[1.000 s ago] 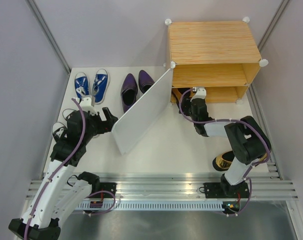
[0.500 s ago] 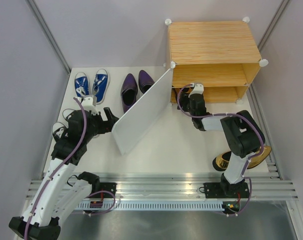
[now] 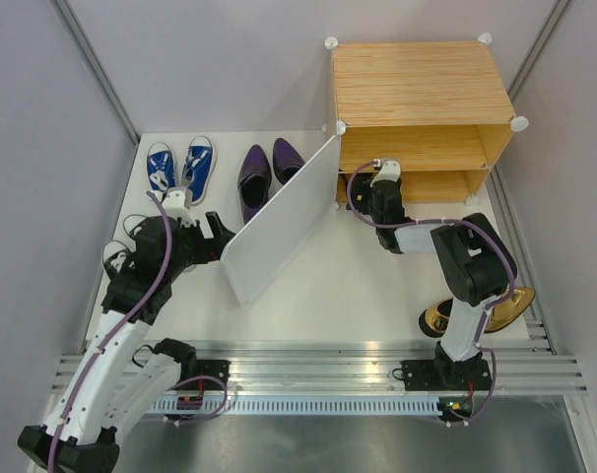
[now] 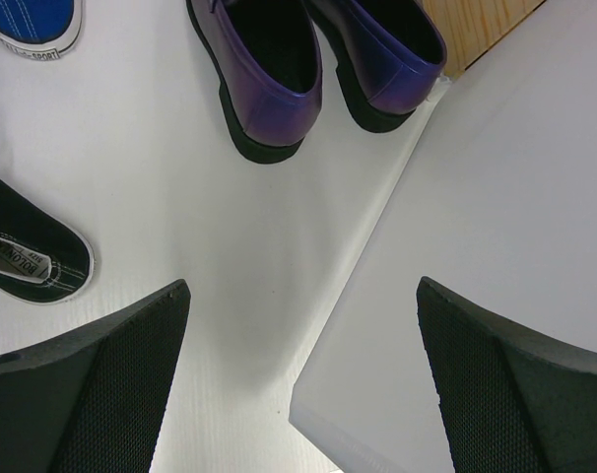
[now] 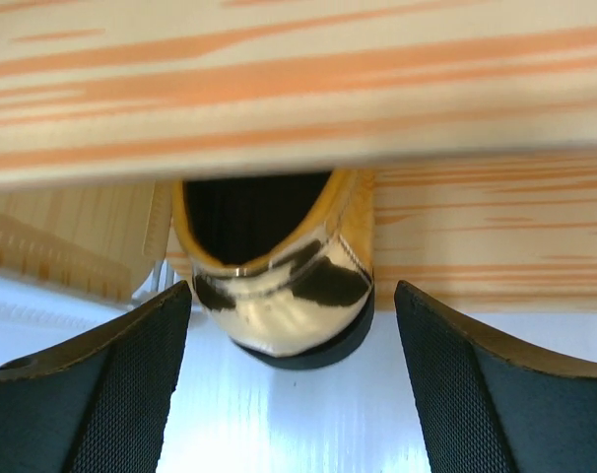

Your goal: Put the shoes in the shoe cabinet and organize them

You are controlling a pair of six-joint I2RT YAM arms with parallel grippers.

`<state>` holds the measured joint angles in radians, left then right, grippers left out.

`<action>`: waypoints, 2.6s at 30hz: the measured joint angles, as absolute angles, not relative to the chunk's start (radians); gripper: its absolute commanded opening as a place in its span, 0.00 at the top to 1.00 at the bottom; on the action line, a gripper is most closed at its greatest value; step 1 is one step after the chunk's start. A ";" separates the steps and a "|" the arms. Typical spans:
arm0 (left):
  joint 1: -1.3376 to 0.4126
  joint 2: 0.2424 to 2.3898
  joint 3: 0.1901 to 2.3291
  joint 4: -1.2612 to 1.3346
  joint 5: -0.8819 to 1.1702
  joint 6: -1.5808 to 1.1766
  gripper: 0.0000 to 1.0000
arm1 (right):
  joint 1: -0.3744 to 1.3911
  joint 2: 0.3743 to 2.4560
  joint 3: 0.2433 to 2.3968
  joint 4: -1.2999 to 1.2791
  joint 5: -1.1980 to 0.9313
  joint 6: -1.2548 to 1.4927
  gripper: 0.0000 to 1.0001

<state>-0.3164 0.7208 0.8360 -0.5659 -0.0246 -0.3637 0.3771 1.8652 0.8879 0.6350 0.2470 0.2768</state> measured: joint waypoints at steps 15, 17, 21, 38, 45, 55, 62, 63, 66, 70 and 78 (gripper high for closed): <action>-0.316 0.730 0.836 -0.566 -0.018 -0.364 0.02 | 0.347 1.945 0.971 0.656 0.187 0.268 0.34; -0.316 0.732 0.836 -0.566 -0.013 -0.364 0.02 | 0.344 1.949 0.976 0.659 0.176 0.269 0.37; -0.316 0.735 0.836 -0.566 0.001 -0.364 0.02 | 0.341 1.974 0.996 0.678 0.166 0.274 0.47; -0.316 0.740 0.836 -0.566 0.012 -0.364 0.02 | 0.342 2.014 1.015 0.745 0.131 0.345 0.57; -0.316 0.745 0.836 -0.566 0.030 -0.364 0.02 | 0.339 2.029 1.013 0.777 0.121 0.371 0.25; -0.316 0.746 0.836 -0.566 0.038 -0.364 0.02 | 0.337 2.030 1.002 0.819 0.079 0.398 0.11; -0.316 0.745 0.836 -0.566 0.038 -0.364 0.02 | 0.338 2.014 0.978 0.831 0.075 0.410 0.14; -0.316 0.745 0.836 -0.566 0.038 -0.364 0.02 | 0.339 2.013 0.976 0.831 0.075 0.413 0.14; -0.316 0.745 0.836 -0.566 0.039 -0.364 0.02 | 0.339 2.013 0.976 0.831 0.079 0.417 0.15; -0.316 0.745 0.836 -0.566 0.041 -0.364 0.02 | 0.344 2.013 0.976 0.831 0.096 0.419 0.20; -0.316 0.745 0.836 -0.566 0.054 -0.364 0.02 | 0.350 2.013 0.976 0.829 0.133 0.423 0.34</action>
<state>-0.3164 0.7452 0.8360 -0.5655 0.0544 -0.3637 0.3496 2.0132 0.9760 0.8291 0.1333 0.4232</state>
